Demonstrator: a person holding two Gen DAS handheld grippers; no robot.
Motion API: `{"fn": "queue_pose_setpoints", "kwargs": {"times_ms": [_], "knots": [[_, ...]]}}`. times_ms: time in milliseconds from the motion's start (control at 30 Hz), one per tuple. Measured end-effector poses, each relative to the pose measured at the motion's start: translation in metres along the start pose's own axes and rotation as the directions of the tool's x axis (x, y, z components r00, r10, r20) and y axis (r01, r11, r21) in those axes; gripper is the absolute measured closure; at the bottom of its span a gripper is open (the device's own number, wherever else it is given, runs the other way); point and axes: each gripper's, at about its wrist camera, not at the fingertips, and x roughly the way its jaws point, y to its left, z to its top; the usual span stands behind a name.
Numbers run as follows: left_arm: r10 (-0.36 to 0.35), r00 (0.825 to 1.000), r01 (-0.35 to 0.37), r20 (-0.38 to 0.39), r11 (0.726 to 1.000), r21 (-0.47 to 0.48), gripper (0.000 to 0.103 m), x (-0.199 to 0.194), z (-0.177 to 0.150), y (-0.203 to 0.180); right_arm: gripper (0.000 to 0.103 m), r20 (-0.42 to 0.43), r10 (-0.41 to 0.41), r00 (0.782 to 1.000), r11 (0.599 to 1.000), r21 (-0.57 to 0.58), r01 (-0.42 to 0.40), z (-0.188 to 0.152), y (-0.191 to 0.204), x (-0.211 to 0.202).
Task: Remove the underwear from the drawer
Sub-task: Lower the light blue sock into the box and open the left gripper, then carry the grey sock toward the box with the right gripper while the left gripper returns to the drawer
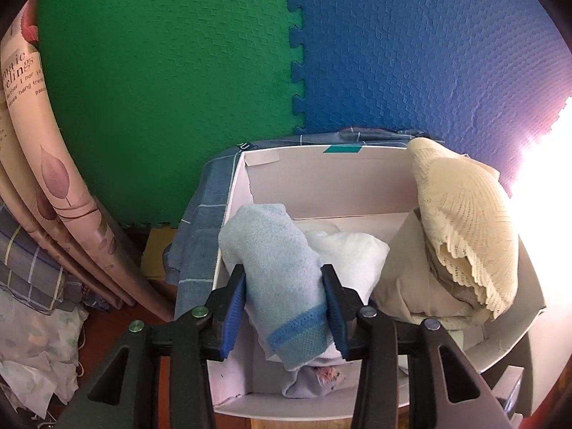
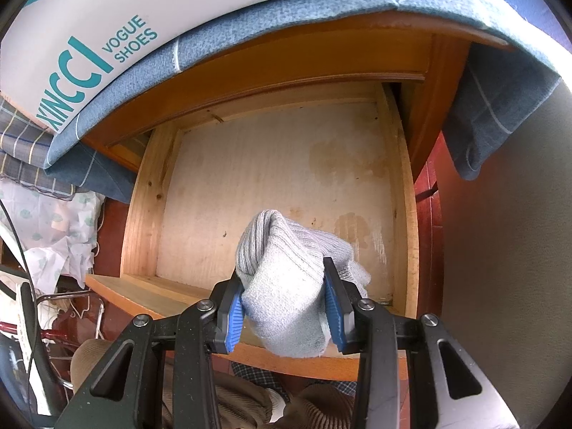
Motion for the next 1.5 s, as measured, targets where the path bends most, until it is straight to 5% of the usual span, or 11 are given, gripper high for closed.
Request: {"fn": "queue_pose_setpoints", "kwargs": {"times_ms": [333, 1167, 1500], "knots": [[0.044, 0.999, -0.045, 0.016, 0.998, 0.033, 0.044, -0.008, -0.005, -0.005, 0.067, -0.006, -0.001, 1.000, 1.000, -0.006, 0.001, 0.001, 0.003, -0.001], [0.031, 0.999, -0.031, 0.027, 1.000, 0.003, 0.043, -0.047, -0.007, 0.004, 0.067, -0.007, -0.011, 1.000, 1.000, -0.017, 0.011, 0.001, 0.004, 0.000], [0.046, 0.994, -0.040, 0.096, 0.997, -0.061, 0.043, -0.086, -0.050, 0.015, 0.067, 0.001, -0.017, 1.000, 1.000, -0.023, 0.017, 0.000, 0.004, 0.000]]}}
